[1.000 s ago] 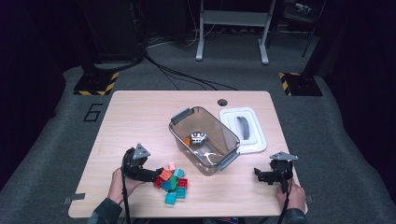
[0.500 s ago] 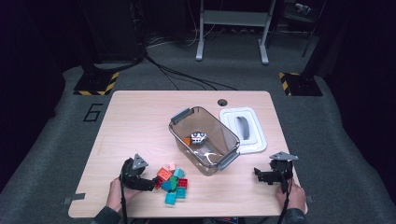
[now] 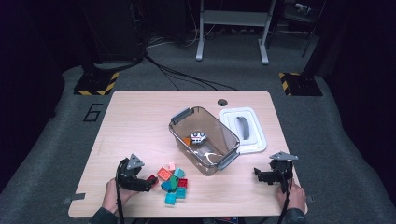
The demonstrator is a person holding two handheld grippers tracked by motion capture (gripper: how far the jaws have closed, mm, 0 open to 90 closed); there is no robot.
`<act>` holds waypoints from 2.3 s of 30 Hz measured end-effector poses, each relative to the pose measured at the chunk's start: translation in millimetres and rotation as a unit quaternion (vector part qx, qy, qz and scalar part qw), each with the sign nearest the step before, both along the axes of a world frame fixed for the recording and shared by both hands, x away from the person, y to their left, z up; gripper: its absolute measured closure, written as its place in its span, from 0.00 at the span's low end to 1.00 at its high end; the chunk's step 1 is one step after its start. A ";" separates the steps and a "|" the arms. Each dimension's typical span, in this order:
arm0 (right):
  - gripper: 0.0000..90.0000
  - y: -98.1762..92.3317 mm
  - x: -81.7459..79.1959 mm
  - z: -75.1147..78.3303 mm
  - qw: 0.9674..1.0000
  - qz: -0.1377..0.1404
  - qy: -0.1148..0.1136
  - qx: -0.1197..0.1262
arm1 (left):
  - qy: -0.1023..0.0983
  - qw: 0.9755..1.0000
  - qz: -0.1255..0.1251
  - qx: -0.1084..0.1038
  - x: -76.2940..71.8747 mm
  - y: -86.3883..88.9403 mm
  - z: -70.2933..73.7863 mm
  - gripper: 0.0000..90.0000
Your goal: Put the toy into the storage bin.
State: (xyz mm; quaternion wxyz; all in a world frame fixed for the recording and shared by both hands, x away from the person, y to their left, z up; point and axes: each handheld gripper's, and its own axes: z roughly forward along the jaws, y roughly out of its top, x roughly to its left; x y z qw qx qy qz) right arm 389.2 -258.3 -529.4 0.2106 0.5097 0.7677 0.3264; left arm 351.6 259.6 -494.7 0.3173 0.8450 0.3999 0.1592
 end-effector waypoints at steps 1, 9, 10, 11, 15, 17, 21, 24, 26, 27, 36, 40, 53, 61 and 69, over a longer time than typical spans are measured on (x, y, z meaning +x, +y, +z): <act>0.00 -0.4 0.0 0.0 1.000 0.002 0.000 -0.002 | 0.007 1.000 -0.005 0.004 1.0 -0.9 -1.6 0.10; 0.00 -0.8 0.1 0.0 1.000 0.003 0.000 -0.004 | 0.011 1.000 -0.019 0.010 0.3 -4.3 -7.3 0.16; 0.00 -0.8 0.1 0.0 1.000 0.003 0.000 -0.004 | 0.011 1.000 -0.019 0.010 0.3 -4.3 -7.3 0.16; 0.00 -0.7 0.1 0.0 1.000 0.003 0.000 -0.003 | 0.013 1.000 -0.019 0.008 0.2 -4.6 -7.7 0.15; 0.00 -0.3 0.0 0.0 1.000 0.002 0.000 -0.001 | 0.018 1.000 -0.021 0.007 0.9 -4.9 -8.3 0.18; 0.00 -0.7 0.1 0.0 1.000 0.003 0.000 -0.003 | 0.015 1.000 -0.025 0.005 0.8 -5.8 -9.6 0.33; 0.00 -0.4 0.1 0.0 1.000 0.002 0.000 -0.002 | 0.008 0.999 -0.034 0.005 -0.1 -6.2 -11.3 0.52; 0.00 -0.1 0.0 0.0 1.000 0.001 0.000 0.000 | 0.006 0.999 -0.039 0.002 -1.7 -5.4 -11.1 0.63; 0.00 -0.7 0.1 0.0 1.000 0.003 0.000 -0.003 | 0.007 0.999 -0.038 0.003 -1.9 -4.8 -11.0 0.65; 0.00 -0.7 0.1 0.0 1.000 0.003 0.000 -0.003 | 0.007 0.999 -0.037 -0.002 -1.7 -4.3 -11.2 0.65; 0.00 -0.4 0.1 0.0 1.000 0.002 0.000 -0.002 | -0.005 1.000 -0.013 -0.024 3.6 11.6 -1.0 0.66; 0.00 -0.5 0.1 0.0 1.000 0.002 0.000 -0.002 | -0.010 1.000 -0.003 -0.024 8.4 15.2 5.9 0.66; 0.00 -0.8 0.1 0.0 1.000 0.003 0.000 -0.003 | -0.034 0.999 -0.001 -0.017 25.0 14.5 34.3 0.66; 0.00 -0.8 0.1 0.0 1.000 0.003 0.000 -0.003 | -0.051 0.999 -0.006 -0.013 35.7 11.1 50.2 0.66; 0.00 -0.5 0.1 0.0 1.000 0.002 0.000 -0.002 | -0.060 0.998 -0.012 -0.008 44.6 7.9 62.9 0.66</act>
